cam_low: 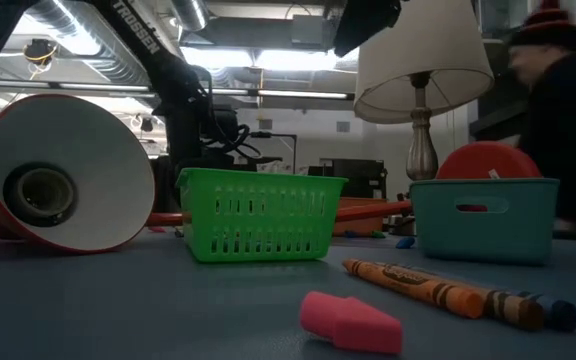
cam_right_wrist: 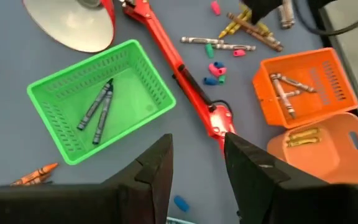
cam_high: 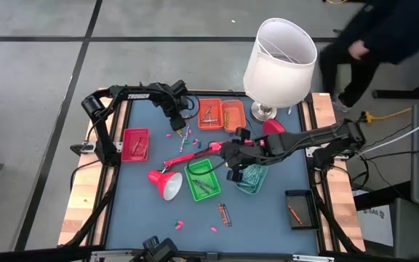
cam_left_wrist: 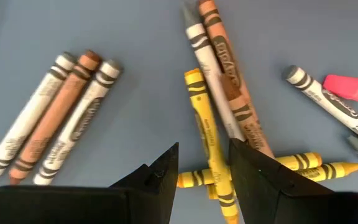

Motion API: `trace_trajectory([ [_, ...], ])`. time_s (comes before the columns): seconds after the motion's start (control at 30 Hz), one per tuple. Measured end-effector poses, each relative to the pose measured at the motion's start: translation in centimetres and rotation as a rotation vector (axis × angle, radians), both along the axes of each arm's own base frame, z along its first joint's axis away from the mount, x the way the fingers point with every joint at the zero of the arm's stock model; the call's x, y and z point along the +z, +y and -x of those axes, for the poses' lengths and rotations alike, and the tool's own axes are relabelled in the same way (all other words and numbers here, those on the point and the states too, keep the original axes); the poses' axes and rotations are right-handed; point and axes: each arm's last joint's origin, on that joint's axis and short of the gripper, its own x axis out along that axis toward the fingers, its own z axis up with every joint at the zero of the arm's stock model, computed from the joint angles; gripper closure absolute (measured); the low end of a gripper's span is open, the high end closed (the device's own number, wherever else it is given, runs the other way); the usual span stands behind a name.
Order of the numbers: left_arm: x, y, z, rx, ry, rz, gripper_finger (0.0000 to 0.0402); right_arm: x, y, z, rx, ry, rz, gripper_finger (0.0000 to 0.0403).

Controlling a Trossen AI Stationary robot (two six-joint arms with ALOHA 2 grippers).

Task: Sort crayons
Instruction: Put the yellow crayon into the light orange bin

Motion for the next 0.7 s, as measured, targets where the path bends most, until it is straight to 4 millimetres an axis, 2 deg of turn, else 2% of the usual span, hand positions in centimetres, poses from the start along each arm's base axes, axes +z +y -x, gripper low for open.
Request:
trace_trajectory([
  [0.23,-0.1,-0.3,-0.3,-0.011,0.003,-0.002,0.0288,1.2,-0.2,0.8,-0.007,-0.036,0.001,0.0262],
  [0.7,-0.1,0.1,-0.2,0.004,0.028,-0.049,0.0376,1.6,-0.4,1.4,-0.006,-0.032,0.003,0.0262],
])
